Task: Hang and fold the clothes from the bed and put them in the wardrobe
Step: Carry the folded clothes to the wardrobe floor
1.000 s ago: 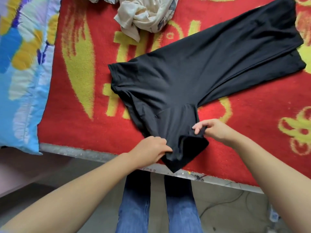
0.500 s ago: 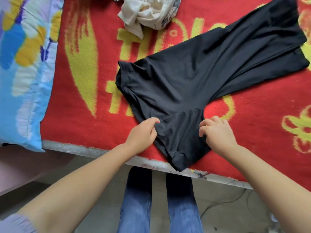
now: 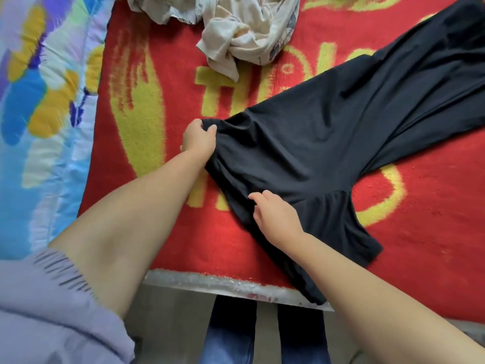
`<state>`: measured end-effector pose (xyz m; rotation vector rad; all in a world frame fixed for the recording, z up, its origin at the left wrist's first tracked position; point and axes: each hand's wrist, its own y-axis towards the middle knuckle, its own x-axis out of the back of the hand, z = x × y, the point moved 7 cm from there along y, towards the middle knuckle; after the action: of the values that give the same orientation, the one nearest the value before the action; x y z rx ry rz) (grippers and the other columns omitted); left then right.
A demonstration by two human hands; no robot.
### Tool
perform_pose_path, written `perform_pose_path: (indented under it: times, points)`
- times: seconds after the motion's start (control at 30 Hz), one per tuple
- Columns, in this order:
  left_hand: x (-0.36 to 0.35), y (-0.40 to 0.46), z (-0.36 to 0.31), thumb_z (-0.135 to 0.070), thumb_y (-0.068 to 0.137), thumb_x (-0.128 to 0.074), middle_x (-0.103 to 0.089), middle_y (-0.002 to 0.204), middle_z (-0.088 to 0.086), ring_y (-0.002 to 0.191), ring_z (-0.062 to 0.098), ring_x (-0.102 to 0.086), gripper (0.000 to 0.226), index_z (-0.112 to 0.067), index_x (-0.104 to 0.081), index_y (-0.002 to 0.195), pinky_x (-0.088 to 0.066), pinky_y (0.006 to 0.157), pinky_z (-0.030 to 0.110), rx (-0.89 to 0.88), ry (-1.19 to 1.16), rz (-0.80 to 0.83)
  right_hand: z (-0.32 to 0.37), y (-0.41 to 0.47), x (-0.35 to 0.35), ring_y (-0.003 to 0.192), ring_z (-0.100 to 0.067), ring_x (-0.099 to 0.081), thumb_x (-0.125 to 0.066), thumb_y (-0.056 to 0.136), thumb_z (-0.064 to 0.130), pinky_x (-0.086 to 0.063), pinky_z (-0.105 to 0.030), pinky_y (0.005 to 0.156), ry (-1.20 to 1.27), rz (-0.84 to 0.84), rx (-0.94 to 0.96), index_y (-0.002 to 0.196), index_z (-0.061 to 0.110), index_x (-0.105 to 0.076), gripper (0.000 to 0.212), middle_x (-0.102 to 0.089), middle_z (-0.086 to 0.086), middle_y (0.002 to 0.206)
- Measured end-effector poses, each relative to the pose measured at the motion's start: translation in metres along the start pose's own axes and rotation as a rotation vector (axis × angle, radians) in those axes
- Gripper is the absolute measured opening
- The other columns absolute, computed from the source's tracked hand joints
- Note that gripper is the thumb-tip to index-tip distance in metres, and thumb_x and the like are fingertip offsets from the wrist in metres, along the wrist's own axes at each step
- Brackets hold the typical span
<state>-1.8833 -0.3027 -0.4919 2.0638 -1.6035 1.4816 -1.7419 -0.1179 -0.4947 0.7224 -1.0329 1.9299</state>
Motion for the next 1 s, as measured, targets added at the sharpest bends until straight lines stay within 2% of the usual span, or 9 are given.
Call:
perform_pose_path:
  times: [0.1, 0.23, 0.37, 0.47, 0.57, 0.7, 0.8, 0.9, 1.0]
  points:
    - [0.019, -0.009, 0.004, -0.021, 0.097, -0.05, -0.054, 0.094, 0.01, 0.086, 0.021, -0.049, 0.014, -0.008, -0.046, 0.092, -0.038, 0.077, 0.031, -0.094, -0.209, -0.101, 0.005, -0.009, 0.006, 0.1, -0.027, -0.054, -0.046, 0.096, 0.013, -0.045, -0.04, 0.079, 0.105, -0.009, 0.086, 0.128, 0.012, -0.055, 0.033, -0.056, -0.008, 0.104]
    - [0.039, -0.02, 0.047, -0.019, 0.097, -0.05, -0.057, 0.101, 0.028, 0.092, 0.039, -0.054, 0.023, 0.002, -0.052, 0.107, -0.038, 0.072, 0.035, -0.006, -0.369, -0.214, 0.019, -0.013, 0.0, 0.1, -0.027, -0.055, -0.046, 0.094, 0.011, -0.047, -0.039, 0.078, 0.068, 0.058, 0.173, 0.128, 0.012, -0.056, 0.035, -0.058, -0.009, 0.104]
    - [0.026, -0.013, 0.076, -0.018, 0.097, -0.05, -0.044, 0.074, 0.006, 0.075, 0.023, -0.044, 0.016, -0.006, -0.046, 0.087, -0.029, 0.063, 0.031, 0.065, -0.224, -0.105, 0.018, -0.008, -0.02, 0.116, -0.025, -0.05, -0.042, 0.098, 0.019, -0.045, -0.038, 0.09, -0.008, 0.294, 0.112, 0.138, 0.017, -0.041, 0.041, -0.053, -0.006, 0.124]
    - [0.026, -0.007, 0.067, -0.024, 0.094, -0.053, -0.058, 0.108, 0.011, 0.104, 0.03, -0.053, 0.021, -0.007, -0.052, 0.108, -0.039, 0.085, 0.035, 0.142, -0.124, -0.104, 0.016, -0.008, -0.009, 0.11, -0.024, -0.052, -0.047, 0.099, 0.026, -0.043, -0.035, 0.09, 0.063, 0.324, 0.111, 0.138, 0.017, -0.043, 0.041, -0.054, -0.006, 0.119]
    - [0.033, -0.023, 0.025, -0.025, 0.091, -0.055, -0.044, 0.133, 0.014, 0.124, 0.033, -0.039, 0.041, -0.012, -0.045, 0.129, -0.035, 0.098, 0.046, 0.026, 0.081, -0.188, -0.015, -0.011, 0.033, 0.107, -0.022, -0.055, -0.047, 0.098, 0.018, -0.041, -0.031, 0.092, 0.185, 0.182, 0.031, 0.129, 0.014, -0.055, 0.032, -0.058, -0.005, 0.113]
    - [-0.01, -0.082, -0.084, -0.018, 0.086, -0.061, -0.05, 0.122, 0.015, 0.111, 0.037, -0.045, 0.036, -0.009, -0.055, 0.121, -0.034, 0.094, 0.048, -0.509, 0.318, -0.15, -0.117, -0.013, 0.12, 0.108, -0.025, -0.059, -0.048, 0.094, 0.006, -0.042, -0.035, 0.097, 0.253, -0.114, -0.213, 0.112, 0.009, -0.065, 0.025, -0.066, -0.009, 0.11]
    - [-0.076, -0.131, -0.158, -0.017, 0.087, -0.061, -0.055, 0.115, 0.012, 0.104, 0.033, -0.05, 0.029, -0.01, -0.06, 0.115, -0.037, 0.087, 0.043, -0.805, 0.366, 0.007, -0.211, -0.014, 0.188, 0.104, -0.029, -0.062, -0.05, 0.087, 0.0, -0.044, -0.036, 0.095, 0.222, -0.273, -0.34, 0.102, 0.006, -0.068, 0.024, -0.069, -0.013, 0.105]
    - [-0.156, -0.161, -0.198, -0.023, 0.095, -0.049, -0.055, 0.109, 0.005, 0.105, 0.026, -0.05, 0.023, -0.013, -0.056, 0.114, -0.038, 0.085, 0.038, -0.819, 0.344, 0.258, -0.298, -0.008, 0.244, 0.09, -0.028, -0.067, -0.045, 0.087, 0.001, -0.05, -0.034, 0.084, 0.285, -0.36, -0.456, 0.096, 0.012, -0.067, 0.026, -0.071, -0.013, 0.097]
    - [-0.213, -0.167, -0.208, -0.028, 0.099, -0.04, -0.05, 0.114, 0.003, 0.107, 0.022, -0.048, 0.027, -0.015, -0.049, 0.121, -0.04, 0.085, 0.035, -0.7, 0.518, 0.259, -0.37, 0.014, 0.283, 0.083, -0.024, -0.064, -0.037, 0.093, 0.001, -0.051, -0.034, 0.069, 0.389, -0.397, -0.535, 0.111, 0.01, -0.059, 0.03, -0.064, -0.02, 0.109]
